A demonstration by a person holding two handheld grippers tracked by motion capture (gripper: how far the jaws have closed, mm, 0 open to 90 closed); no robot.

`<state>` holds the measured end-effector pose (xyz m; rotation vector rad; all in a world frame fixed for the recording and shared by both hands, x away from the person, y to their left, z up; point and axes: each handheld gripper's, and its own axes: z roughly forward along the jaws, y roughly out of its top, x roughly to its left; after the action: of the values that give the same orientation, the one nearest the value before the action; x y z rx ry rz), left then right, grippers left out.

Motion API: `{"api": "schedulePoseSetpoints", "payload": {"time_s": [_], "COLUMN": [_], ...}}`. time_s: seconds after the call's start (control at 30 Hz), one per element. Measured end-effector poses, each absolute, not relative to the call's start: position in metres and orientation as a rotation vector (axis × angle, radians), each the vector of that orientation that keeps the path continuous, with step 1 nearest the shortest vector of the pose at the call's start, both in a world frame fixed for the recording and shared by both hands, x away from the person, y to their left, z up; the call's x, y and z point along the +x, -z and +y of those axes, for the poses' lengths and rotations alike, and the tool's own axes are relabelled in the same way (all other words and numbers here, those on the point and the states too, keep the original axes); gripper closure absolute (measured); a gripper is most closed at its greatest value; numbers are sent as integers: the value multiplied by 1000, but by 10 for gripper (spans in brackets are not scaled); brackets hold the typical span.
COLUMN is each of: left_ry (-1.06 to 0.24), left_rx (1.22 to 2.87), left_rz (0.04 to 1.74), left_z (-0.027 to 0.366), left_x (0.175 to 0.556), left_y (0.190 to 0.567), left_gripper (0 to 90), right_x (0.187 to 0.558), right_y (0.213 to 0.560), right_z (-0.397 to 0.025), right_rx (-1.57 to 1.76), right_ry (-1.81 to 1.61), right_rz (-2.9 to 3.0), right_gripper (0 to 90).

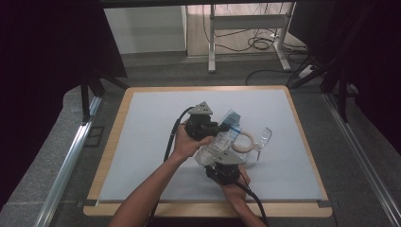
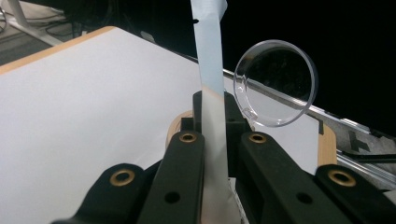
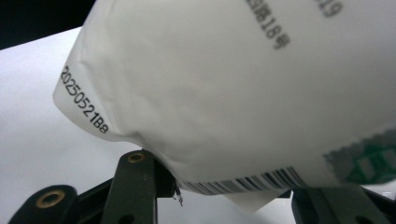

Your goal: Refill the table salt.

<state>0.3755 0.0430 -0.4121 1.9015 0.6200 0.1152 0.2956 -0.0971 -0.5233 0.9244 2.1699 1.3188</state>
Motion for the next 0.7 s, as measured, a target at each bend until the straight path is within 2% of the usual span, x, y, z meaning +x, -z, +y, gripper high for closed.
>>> {"api": "schedulePoseSetpoints", "payload": {"time_s": [0.7], "left_ry": [-110], "left_rx": [1937], "left_rz": [616], "left_z": [38], "left_x": [385], "left_y": [414], "left_gripper": [896], "right_x": [297], "right_y": [522], "right_z": [-99], "right_rx": [953], "right_ry": [-1340], "right_rz": [2187], "right_gripper": [573]}}
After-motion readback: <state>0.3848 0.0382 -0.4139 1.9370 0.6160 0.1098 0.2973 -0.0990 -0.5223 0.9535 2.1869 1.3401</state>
